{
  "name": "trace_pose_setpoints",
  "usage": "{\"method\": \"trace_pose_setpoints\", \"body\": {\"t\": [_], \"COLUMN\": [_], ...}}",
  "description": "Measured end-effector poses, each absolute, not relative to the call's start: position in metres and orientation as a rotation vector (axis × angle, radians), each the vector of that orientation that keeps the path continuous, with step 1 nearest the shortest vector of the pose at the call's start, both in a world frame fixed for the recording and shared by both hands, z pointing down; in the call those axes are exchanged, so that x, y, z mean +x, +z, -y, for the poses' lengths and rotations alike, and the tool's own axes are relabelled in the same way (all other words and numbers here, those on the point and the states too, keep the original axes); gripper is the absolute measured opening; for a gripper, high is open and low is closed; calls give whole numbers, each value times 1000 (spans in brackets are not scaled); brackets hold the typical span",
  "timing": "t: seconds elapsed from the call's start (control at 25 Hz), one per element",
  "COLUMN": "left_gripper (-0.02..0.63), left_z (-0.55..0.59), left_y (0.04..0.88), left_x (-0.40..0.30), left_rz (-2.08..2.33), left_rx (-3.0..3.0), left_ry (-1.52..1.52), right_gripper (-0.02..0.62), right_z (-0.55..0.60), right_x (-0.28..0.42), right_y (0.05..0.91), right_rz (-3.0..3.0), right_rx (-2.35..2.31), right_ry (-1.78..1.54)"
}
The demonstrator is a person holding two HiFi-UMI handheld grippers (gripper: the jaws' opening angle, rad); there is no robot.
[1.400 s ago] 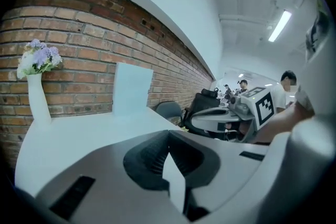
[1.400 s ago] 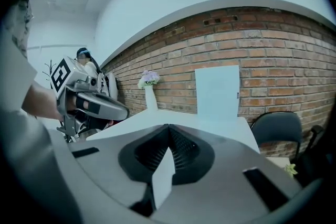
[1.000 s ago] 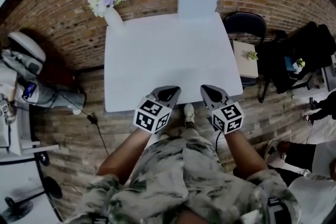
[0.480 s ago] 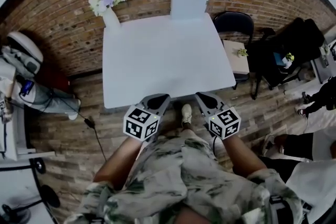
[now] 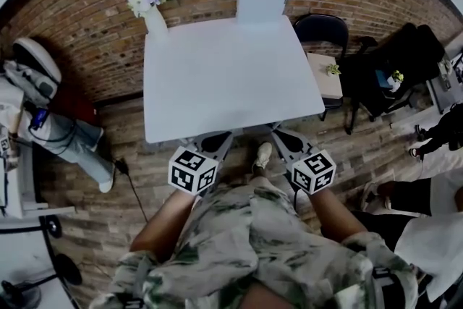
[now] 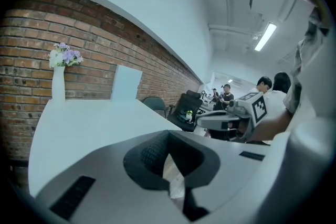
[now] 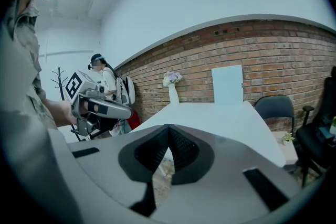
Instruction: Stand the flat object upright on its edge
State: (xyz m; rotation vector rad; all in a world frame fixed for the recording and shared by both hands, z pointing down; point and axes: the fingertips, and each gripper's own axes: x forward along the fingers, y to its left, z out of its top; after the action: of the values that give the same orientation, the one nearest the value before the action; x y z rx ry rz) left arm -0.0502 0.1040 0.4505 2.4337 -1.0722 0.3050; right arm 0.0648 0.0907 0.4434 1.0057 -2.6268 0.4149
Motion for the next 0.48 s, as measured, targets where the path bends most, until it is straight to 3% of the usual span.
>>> {"method": "trace_pose_setpoints", "body": {"t": [0.48], "left_gripper": [23], "left_z": [-122], "left_y": [454], "left_x": [-61], "left_rz": [1069], "left_rx": [2428], "left_ry": [305], "right_gripper": [21], "right_z": [-108], "right_x": [58], "right_y": [446], "right_rz": [2627], "right_rx": [988], "right_ry": [412]}}
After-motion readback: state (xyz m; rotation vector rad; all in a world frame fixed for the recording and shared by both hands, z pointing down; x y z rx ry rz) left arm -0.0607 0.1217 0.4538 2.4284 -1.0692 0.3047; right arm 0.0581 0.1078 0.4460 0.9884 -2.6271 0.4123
